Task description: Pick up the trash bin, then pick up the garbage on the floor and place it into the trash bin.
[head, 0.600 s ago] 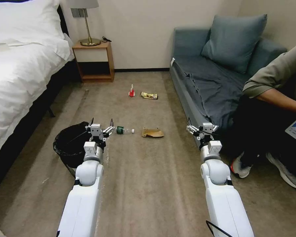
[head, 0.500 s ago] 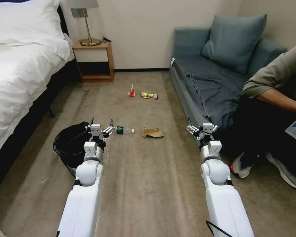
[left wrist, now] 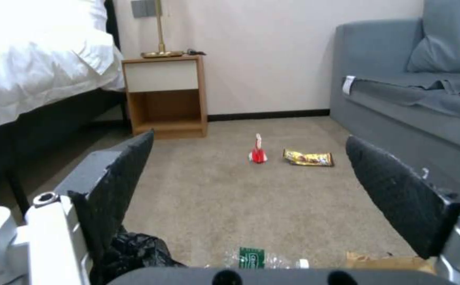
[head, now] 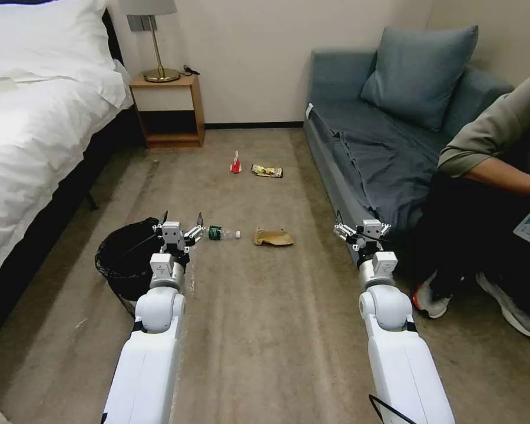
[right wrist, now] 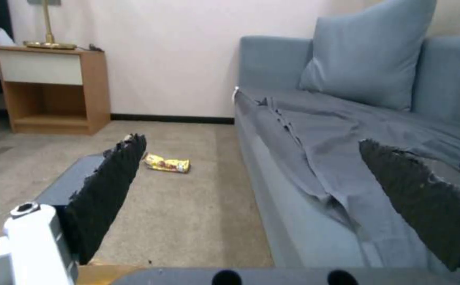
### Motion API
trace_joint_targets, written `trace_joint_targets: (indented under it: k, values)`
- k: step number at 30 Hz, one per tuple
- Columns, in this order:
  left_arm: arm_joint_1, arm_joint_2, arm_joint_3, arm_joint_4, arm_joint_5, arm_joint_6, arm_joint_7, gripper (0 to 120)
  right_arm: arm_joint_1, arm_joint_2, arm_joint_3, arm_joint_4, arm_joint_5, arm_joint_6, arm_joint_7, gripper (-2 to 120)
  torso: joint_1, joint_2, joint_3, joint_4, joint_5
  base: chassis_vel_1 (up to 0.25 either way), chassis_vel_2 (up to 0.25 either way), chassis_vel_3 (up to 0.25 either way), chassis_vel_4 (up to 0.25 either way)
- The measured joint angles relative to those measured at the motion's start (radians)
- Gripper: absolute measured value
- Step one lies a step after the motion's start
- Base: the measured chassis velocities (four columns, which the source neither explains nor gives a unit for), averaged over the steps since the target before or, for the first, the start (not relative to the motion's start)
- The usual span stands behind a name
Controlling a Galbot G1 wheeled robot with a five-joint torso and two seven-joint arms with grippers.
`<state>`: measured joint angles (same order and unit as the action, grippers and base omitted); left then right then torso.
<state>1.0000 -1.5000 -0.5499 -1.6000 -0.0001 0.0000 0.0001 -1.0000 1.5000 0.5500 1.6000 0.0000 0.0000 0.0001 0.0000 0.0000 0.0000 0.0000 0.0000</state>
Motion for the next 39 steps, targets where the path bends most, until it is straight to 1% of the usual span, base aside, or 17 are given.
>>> trace_joint_targets:
  k: [15,18,19,20,22,25,26,27,28,29,30,31,32,34,35,37,39]
  values:
    - [0.002,0.000,-0.001,-0.002,0.000,0.000,0.000,98,-0.002,0.000,0.001,0.002,0.001,0.000,0.000,100,0.000,0.000,0.000,0.0000,0.0000,0.000,0.000,0.000,0.000]
    - [0.014,0.000,-0.009,-0.023,-0.005,0.012,0.001,99,-0.015,-0.002,0.009,0.020,0.008,-0.003,-0.001,100,0.000,0.000,0.000,0.0001,0.0000,0.000,0.000,0.000,0.000]
    - [0.030,0.001,-0.022,-0.047,-0.011,0.026,-0.002,99,-0.033,-0.005,0.021,0.043,0.017,-0.008,-0.002,100,0.000,0.000,0.000,0.0000,0.0000,0.000,0.000,0.000,0.000]
    - [0.030,0.001,-0.022,-0.047,-0.011,0.026,-0.002,99,-0.033,-0.005,0.021,0.043,0.017,-0.008,-0.002,100,0.000,0.000,0.000,0.0000,0.0000,0.000,0.000,0.000,0.000]
    - [0.086,0.005,-0.064,-0.140,-0.031,0.073,-0.016,100,-0.103,-0.020,0.069,0.134,0.050,-0.026,-0.006,100,0.000,0.000,0.000,-0.0002,-0.0001,0.000,0.000,0.000,0.000]
    - [0.100,0.003,-0.068,-0.165,-0.037,0.087,-0.012,100,-0.123,-0.021,0.075,0.157,0.060,-0.032,-0.010,100,0.000,0.000,0.000,0.0000,0.0002,0.000,0.000,0.000,0.000]
    - [0.125,0.005,-0.092,-0.209,-0.047,0.113,-0.019,99,-0.152,-0.028,0.099,0.198,0.075,-0.041,-0.013,100,0.000,0.000,0.000,0.0000,-0.0001,0.000,0.000,0.000,0.000]
    - [0.125,0.005,-0.092,-0.209,-0.047,0.113,-0.019,99,-0.152,-0.028,0.099,0.198,0.075,-0.041,-0.013,100,0.000,0.000,0.000,0.0000,-0.0001,0.000,0.000,0.000,0.000]
    - [0.143,0.005,-0.104,-0.240,-0.054,0.131,-0.020,99,-0.176,-0.032,0.115,0.231,0.088,-0.049,-0.018,100,0.000,0.000,0.000,0.0000,0.0000,0.000,0.000,0.000,0.000]
    - [0.143,0.005,-0.104,-0.240,-0.054,0.131,-0.020,99,-0.176,-0.032,0.115,0.231,0.088,-0.049,-0.018,100,0.000,0.000,0.000,0.0000,0.0000,0.000,0.000,0.000,0.000]
    - [0.157,0.006,-0.115,-0.263,-0.060,0.145,-0.023,99,-0.193,-0.036,0.128,0.254,0.097,-0.054,-0.020,100,0.000,0.000,0.000,-0.0001,0.0000,0.000,0.000,0.000,0.000]
    - [0.184,0.007,-0.137,-0.311,-0.070,0.173,-0.029,99,-0.225,-0.043,0.150,0.298,0.114,-0.065,-0.025,100,0.000,0.000,0.000,-0.0001,0.0000,0.000,0.000,0.000,0.000]
    - [0.184,0.007,-0.137,-0.311,-0.070,0.173,-0.029,99,-0.225,-0.043,0.150,0.298,0.114,-0.065,-0.025,100,0.000,0.000,0.000,-0.0001,0.0000,0.000,0.000,0.000,0.000]
    - [0.235,0.010,-0.176,-0.401,-0.092,0.226,-0.039,99,-0.291,-0.056,0.197,0.389,0.150,-0.086,-0.035,100,0.000,0.000,0.000,0.0000,0.0000,0.000,0.000,0.000,0.000]
    - [0.235,0.010,-0.176,-0.401,-0.092,0.226,-0.039,99,-0.291,-0.056,0.197,0.389,0.150,-0.086,-0.035,100,0.000,0.000,0.000,0.0000,0.0000,0.000,0.000,0.000,0.000]
    - [0.280,0.012,-0.211,-0.478,-0.107,0.267,-0.046,99,-0.347,-0.067,0.236,0.465,0.180,-0.105,-0.043,100,0.000,0.000,0.000,0.0000,0.0001,0.000,0.000,0.000,0.000]
    - [0.291,0.012,-0.222,-0.495,-0.105,0.271,-0.046,99,-0.373,-0.072,0.254,0.500,0.193,-0.113,-0.047,100,0.000,0.000,0.000,0.0002,0.0004,0.000,0.000,0.000,0.000]
